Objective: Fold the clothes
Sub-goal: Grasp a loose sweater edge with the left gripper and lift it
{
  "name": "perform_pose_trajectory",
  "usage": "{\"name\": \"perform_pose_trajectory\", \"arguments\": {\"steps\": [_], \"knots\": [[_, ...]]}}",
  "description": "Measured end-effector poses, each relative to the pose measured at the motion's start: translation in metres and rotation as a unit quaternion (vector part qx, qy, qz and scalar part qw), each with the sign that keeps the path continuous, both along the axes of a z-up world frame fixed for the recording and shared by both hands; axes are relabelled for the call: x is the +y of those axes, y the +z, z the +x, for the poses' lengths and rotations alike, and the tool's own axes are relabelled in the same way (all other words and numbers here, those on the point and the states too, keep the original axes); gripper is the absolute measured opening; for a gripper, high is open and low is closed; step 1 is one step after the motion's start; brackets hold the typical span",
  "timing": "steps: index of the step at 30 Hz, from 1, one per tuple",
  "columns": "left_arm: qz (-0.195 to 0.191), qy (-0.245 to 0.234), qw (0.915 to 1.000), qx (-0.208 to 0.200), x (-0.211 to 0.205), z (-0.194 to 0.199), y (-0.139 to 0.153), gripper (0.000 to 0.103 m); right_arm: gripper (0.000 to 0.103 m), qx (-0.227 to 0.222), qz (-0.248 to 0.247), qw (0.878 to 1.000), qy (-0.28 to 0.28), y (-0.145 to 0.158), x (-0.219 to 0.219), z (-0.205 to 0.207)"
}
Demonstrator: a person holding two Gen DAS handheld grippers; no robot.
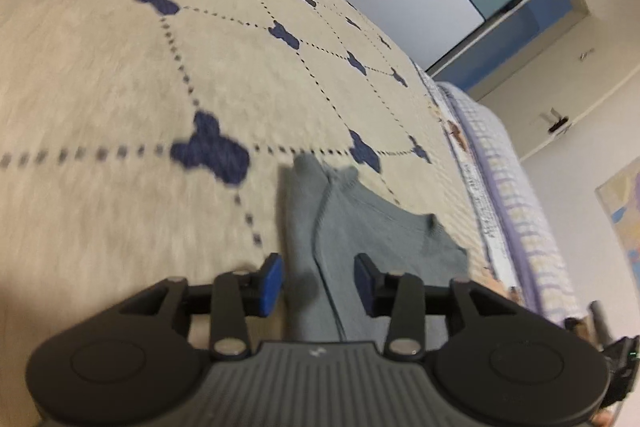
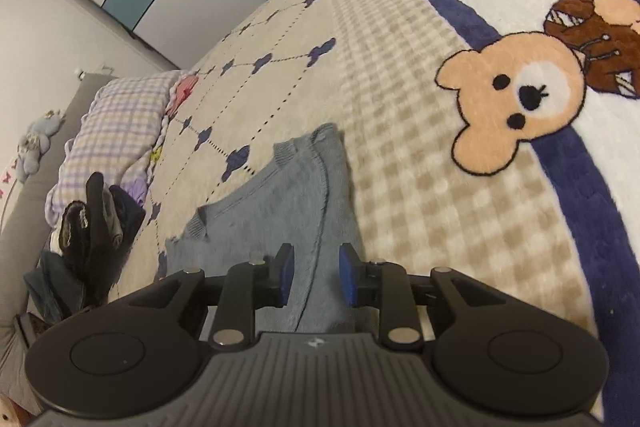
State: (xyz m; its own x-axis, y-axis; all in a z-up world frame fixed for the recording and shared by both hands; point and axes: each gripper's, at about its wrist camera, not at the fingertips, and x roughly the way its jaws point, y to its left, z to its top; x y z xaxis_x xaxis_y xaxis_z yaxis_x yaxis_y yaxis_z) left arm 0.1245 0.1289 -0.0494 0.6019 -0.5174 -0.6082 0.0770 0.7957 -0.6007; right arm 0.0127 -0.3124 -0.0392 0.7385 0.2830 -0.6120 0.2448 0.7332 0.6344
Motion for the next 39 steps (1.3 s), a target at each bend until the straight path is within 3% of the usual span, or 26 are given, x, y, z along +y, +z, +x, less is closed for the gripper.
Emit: {"name": "perform_pose_trajectory", "arguments": {"steps": [3,8,10,11,12,17,23,28,34,39], "knots": [[0.026,-0.010,0.9996,-0.011,-0.006,0.026,-0.008,0.048,0.030,0.010,0.011,1.000,-0.001,-0.007,-0.003,0.003],[-0.001,-0.039,0.9990,-0.023,-0.009,0.058,-0.019,0.046,0.030,0.009,0.020,1.000,0.004,-0.008,-0.005,0.004],[-0.022,-0.052,0.9983,-0.015,-0.010,0.067,-0.024,0.032,0.030,0.005,0.026,1.000,0.005,-0.007,-0.005,0.005],[-0.031,-0.057,0.9979,-0.007,-0.012,0.070,-0.027,0.012,0.030,0.004,0.030,1.000,0.005,-0.008,-0.006,0.006],[-0.036,-0.061,0.9975,-0.006,-0.014,0.071,-0.028,0.007,0.030,0.003,0.033,0.999,0.004,-0.008,-0.006,0.006],[-0.032,-0.094,0.9922,-0.075,-0.027,0.052,-0.007,0.007,0.030,0.003,0.049,0.999,0.000,-0.009,-0.009,0.005],[-0.025,-0.156,0.9749,-0.157,-0.045,0.007,0.030,0.007,0.030,0.002,0.067,0.998,-0.005,-0.007,-0.010,0.002],[-0.022,-0.224,0.9550,-0.194,-0.052,-0.041,0.051,0.007,0.030,-0.002,0.088,0.996,-0.009,-0.004,-0.010,-0.008],[0.011,-0.303,0.9299,-0.208,-0.055,-0.101,0.058,0.007,0.033,-0.003,0.117,0.993,-0.025,0.003,-0.016,-0.026],[0.032,-0.334,0.9240,-0.183,-0.052,-0.129,0.041,0.007,0.036,-0.005,0.136,0.990,-0.044,0.009,-0.022,-0.041]]}}
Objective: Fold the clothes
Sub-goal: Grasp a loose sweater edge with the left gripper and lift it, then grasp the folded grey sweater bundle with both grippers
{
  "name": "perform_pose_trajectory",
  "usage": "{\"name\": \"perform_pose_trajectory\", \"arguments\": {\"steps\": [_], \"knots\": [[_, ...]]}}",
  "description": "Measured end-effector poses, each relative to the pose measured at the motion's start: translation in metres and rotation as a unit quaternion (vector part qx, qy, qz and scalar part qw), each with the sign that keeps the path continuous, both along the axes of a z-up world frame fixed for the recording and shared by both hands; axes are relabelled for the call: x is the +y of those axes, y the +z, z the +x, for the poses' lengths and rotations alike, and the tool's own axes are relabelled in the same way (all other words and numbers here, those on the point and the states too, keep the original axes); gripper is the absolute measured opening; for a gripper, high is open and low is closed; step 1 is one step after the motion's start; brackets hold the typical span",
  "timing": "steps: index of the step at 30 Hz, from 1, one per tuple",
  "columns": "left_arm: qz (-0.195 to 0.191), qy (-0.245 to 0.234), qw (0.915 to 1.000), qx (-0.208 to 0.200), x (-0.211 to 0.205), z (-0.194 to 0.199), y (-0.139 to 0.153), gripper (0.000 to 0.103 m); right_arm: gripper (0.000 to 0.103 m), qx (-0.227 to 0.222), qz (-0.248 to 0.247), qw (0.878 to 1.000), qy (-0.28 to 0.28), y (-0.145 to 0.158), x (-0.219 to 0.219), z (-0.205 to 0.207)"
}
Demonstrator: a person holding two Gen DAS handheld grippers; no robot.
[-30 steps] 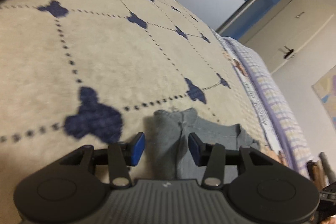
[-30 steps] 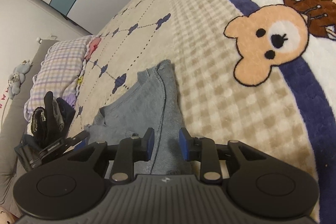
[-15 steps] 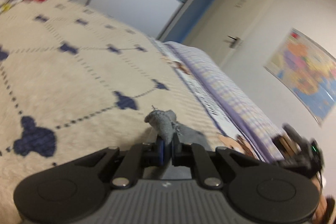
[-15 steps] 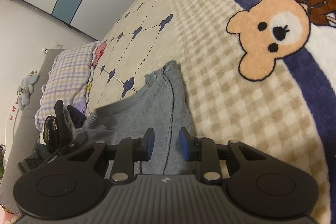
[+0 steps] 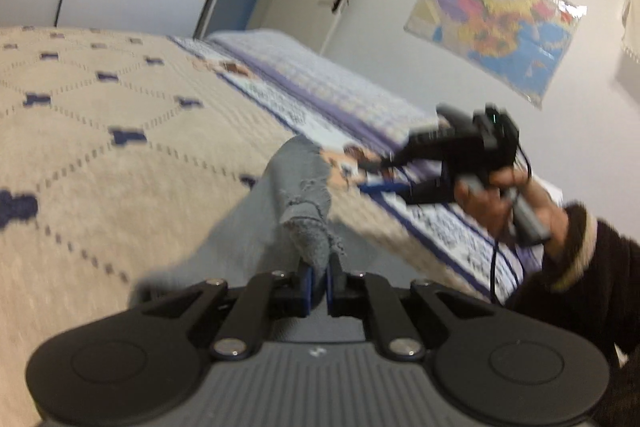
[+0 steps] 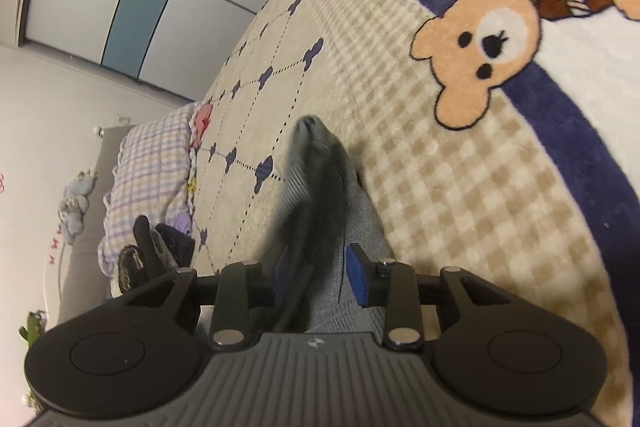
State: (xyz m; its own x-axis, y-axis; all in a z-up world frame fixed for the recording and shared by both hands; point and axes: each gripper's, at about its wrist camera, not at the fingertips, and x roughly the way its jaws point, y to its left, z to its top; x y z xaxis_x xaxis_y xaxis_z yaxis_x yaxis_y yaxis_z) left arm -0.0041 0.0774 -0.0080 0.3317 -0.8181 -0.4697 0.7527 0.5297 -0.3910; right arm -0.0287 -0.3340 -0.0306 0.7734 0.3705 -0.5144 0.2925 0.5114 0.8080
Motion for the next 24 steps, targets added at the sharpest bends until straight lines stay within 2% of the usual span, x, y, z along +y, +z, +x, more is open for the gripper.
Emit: {"name": "perform_pose_trajectory", "arguments": {"steps": [8,10,12,14,16,17,19,22,24], "knots": [[0.019,0.024,0.9981,0.054,0.008,-0.004,-0.024,0.011,0.036,0.022,0.006,0.999,-0.027,-0.011,-0.003,-0.015],[0.010,0.032,0.9973,0.065,0.011,-0.007,-0.019,0.020,0.036,0.031,0.007,0.999,-0.035,-0.018,-0.006,-0.015],[-0.014,0.037,0.9959,0.081,0.017,-0.010,-0.014,0.037,0.037,0.039,0.008,0.998,-0.042,-0.025,-0.009,-0.014],[-0.038,0.048,0.9933,0.098,0.024,-0.014,-0.011,0.048,0.037,0.046,0.010,0.998,-0.048,-0.031,-0.013,-0.013],[-0.056,0.065,0.9895,0.116,0.030,-0.017,-0.009,0.052,0.037,0.052,0.012,0.997,-0.051,-0.037,-0.017,-0.009],[-0.056,0.086,0.9861,0.131,0.033,-0.017,-0.010,0.054,0.037,0.056,0.011,0.997,-0.052,-0.040,-0.018,-0.006],[-0.061,0.129,0.9741,0.175,0.038,-0.016,-0.017,0.059,0.038,0.059,0.011,0.997,-0.048,-0.045,-0.020,-0.001],[-0.090,0.181,0.9493,0.241,0.045,-0.016,-0.034,0.060,0.039,0.058,0.015,0.997,-0.042,-0.051,-0.020,0.006],[-0.107,0.203,0.9354,0.269,0.047,-0.018,-0.044,0.060,0.039,0.056,0.021,0.997,-0.039,-0.055,-0.020,0.010]]}}
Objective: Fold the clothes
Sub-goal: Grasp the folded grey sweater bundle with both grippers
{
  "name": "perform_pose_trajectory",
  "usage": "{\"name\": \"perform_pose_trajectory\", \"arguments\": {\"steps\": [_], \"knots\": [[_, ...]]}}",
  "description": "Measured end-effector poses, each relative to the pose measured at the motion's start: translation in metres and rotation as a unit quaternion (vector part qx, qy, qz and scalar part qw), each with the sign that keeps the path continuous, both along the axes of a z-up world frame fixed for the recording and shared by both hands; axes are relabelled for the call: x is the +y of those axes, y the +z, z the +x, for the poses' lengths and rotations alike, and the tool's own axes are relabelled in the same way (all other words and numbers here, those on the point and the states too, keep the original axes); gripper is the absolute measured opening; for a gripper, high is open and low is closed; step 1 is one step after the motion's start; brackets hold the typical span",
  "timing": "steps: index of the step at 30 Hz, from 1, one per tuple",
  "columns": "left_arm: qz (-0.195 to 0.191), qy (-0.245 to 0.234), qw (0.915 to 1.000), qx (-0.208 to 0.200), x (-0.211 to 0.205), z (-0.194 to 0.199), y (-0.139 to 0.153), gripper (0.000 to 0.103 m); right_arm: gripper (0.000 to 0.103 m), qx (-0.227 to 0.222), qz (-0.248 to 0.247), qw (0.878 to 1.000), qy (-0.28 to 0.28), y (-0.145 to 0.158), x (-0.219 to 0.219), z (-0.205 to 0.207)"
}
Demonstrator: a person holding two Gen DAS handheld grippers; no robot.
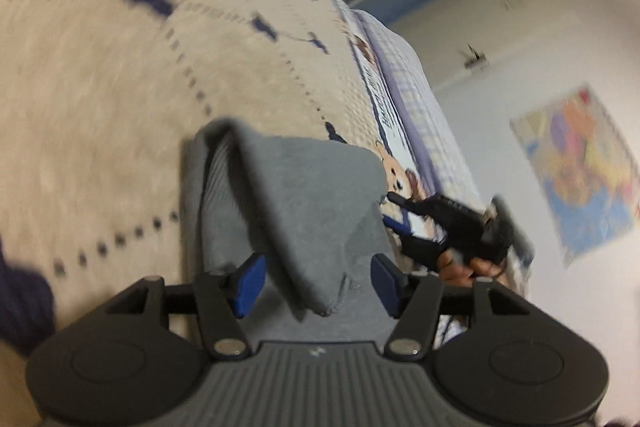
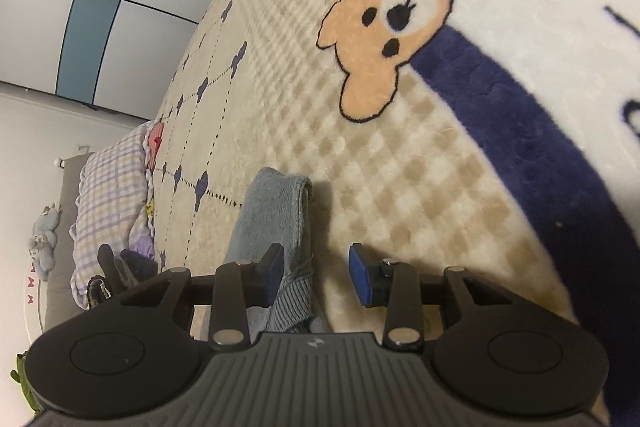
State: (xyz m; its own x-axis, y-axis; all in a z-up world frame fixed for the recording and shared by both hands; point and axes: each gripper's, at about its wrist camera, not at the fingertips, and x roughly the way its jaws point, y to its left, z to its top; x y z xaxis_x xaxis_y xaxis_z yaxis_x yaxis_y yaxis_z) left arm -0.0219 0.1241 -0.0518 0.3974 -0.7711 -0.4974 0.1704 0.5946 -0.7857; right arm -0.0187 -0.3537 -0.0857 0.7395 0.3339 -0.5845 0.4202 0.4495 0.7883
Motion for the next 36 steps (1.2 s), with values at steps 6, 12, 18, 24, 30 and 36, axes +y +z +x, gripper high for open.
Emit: {"name": "perform_pose_trajectory", "arguments": {"steps": [6,12,18,24,30,36], "knots": [[-0.001,0.010,0.9997,0.020,-0.015,-0.004,-0.013,0.060,0.044,-0.014,0.012,1.000,0.000,-0.003,-0.002,0.005],[-0.012,0.019,0.9996,0.019,-0.030,-0.005,-0.021,0.060,0.045,-0.026,0.007,1.000,0.000,-0.003,-0.002,0.013],[-0.036,0.043,0.9981,0.026,-0.029,-0.008,-0.033,0.042,0.038,-0.049,-0.027,0.998,0.002,-0.001,0.010,0.021],[-0.079,0.052,0.9949,0.034,-0.015,-0.009,-0.032,0.007,0.004,-0.060,-0.106,0.992,0.014,0.026,0.033,0.013],[-0.133,0.039,0.9901,0.021,0.001,-0.011,-0.014,0.006,0.004,-0.066,-0.130,0.989,0.003,0.065,0.042,-0.012],[-0.207,0.068,0.9753,0.040,0.036,-0.016,-0.010,0.001,0.004,-0.042,-0.154,0.987,0.002,0.097,0.053,-0.038]]}}
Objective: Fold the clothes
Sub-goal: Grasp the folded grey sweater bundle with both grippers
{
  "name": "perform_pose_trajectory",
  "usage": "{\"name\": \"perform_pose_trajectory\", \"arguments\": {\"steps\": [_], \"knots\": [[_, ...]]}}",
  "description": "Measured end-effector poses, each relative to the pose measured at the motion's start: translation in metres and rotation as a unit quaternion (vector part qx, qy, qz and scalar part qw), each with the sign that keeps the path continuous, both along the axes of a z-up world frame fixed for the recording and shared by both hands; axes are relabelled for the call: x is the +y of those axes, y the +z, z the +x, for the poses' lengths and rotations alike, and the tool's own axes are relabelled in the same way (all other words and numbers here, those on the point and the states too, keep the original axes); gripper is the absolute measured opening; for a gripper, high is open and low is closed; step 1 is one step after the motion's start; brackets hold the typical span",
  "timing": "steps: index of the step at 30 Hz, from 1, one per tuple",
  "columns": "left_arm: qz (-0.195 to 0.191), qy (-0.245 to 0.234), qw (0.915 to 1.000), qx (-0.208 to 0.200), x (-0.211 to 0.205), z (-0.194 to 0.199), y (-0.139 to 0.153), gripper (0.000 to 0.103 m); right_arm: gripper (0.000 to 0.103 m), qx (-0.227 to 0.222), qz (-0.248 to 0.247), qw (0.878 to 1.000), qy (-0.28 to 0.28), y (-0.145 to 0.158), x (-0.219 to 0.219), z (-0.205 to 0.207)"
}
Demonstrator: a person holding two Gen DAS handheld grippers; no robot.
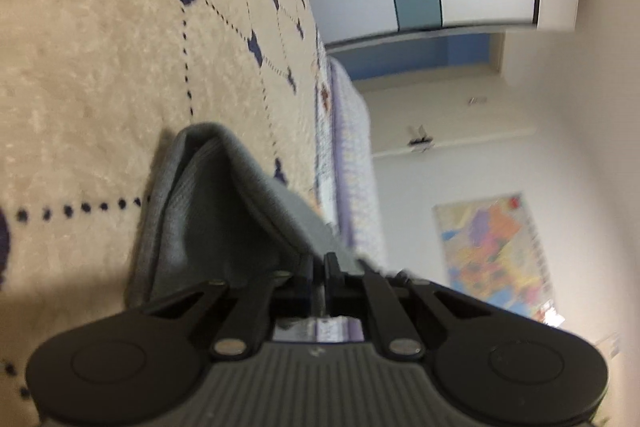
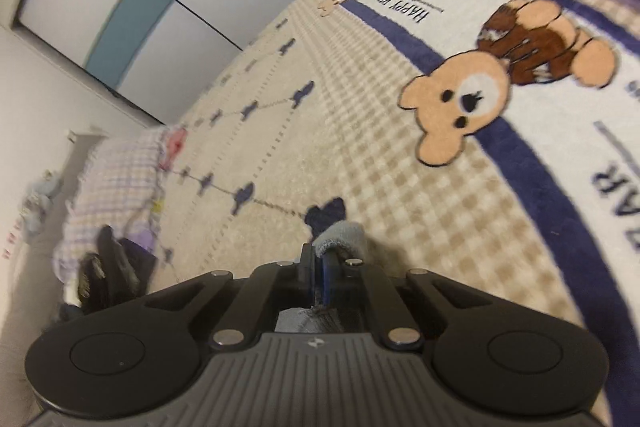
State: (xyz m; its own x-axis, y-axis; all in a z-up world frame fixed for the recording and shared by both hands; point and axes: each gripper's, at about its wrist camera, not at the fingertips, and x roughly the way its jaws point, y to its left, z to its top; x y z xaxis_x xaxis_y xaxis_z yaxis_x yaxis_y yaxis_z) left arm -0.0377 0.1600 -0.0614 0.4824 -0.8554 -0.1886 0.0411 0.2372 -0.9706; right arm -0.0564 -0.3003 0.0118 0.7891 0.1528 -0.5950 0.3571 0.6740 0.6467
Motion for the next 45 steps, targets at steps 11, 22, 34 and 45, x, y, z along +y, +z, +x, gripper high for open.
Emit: {"name": "perform_pose_trajectory", "arguments": {"steps": [11,22,34,45], "knots": [[0.077,0.011,0.9966,0.025,0.005,-0.012,-0.004,0.038,0.006,0.042,-0.006,0.999,0.015,-0.026,0.018,-0.029],[0.130,-0.050,0.9890,0.050,-0.033,-0.010,-0.021,0.047,0.036,0.012,0.066,0.998,-0.007,-0.068,-0.005,-0.035],[0.150,-0.022,0.9884,0.012,-0.049,0.004,-0.017,0.009,0.028,0.008,0.094,0.995,-0.012,-0.085,-0.013,-0.005],[0.049,0.024,0.9979,0.033,0.001,0.007,0.014,0.008,0.012,-0.027,0.047,0.998,-0.008,-0.024,0.000,-0.031]]}}
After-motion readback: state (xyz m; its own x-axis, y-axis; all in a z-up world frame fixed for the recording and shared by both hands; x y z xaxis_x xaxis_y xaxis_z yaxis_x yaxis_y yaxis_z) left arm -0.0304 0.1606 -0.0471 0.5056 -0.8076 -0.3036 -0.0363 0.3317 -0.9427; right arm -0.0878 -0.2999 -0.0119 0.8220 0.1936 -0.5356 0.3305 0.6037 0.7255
